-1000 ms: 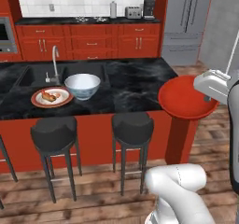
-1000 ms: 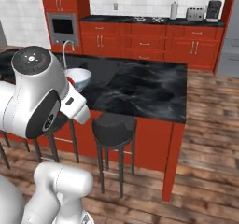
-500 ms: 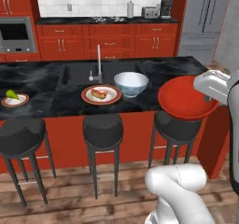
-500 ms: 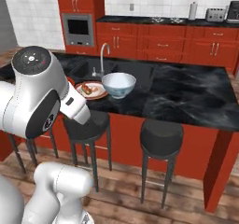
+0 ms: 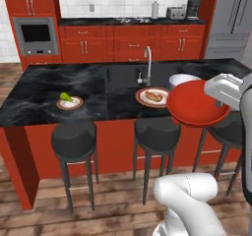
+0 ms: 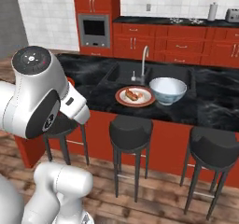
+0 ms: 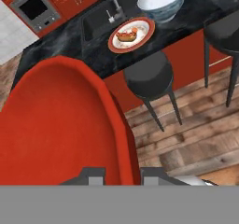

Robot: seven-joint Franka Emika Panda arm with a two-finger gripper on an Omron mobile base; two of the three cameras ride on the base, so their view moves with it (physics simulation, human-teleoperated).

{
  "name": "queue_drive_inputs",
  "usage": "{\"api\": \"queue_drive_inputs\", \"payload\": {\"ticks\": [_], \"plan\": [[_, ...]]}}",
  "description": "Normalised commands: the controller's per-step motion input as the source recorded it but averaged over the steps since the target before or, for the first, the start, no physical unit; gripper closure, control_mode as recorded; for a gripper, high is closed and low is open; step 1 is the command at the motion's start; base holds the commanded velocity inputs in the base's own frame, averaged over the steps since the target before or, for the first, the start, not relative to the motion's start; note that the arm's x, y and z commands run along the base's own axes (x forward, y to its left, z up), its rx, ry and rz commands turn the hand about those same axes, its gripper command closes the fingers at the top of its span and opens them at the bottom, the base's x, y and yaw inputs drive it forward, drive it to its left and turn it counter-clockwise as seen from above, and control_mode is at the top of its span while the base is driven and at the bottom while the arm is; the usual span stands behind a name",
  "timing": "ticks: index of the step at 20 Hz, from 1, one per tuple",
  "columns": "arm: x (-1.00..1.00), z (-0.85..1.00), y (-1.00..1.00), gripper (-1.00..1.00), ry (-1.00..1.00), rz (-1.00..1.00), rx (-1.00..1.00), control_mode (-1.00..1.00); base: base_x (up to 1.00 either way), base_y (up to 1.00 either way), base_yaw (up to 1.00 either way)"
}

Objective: Take the smaller bowl and place it next to the appetizer plate on the dining counter , and place the larger bowl next to the plate with cooked food.

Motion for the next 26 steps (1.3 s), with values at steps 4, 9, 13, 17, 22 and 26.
{"api": "queue_drive_inputs", "payload": {"ticks": [4,9,13,17,22,26], "plan": [[0.00,0.00,0.00,1.00,0.00,0.00,0.00,1.00,0.23,1.00,0.00],[0.00,0.00,0.00,1.00,0.00,0.00,0.00,1.00,0.39,0.99,-0.01],[0.00,0.00,0.00,1.00,0.00,0.00,0.00,1.00,0.59,0.76,-0.04],[0.00,0.00,0.00,1.00,0.00,0.00,0.00,1.00,0.68,0.30,-0.06],[0.00,0.00,0.00,1.00,0.00,0.00,0.00,1.00,0.67,-0.01,-0.09],[0.00,0.00,0.00,1.00,0.00,0.00,0.00,1.00,0.68,-0.05,-0.06]]}}
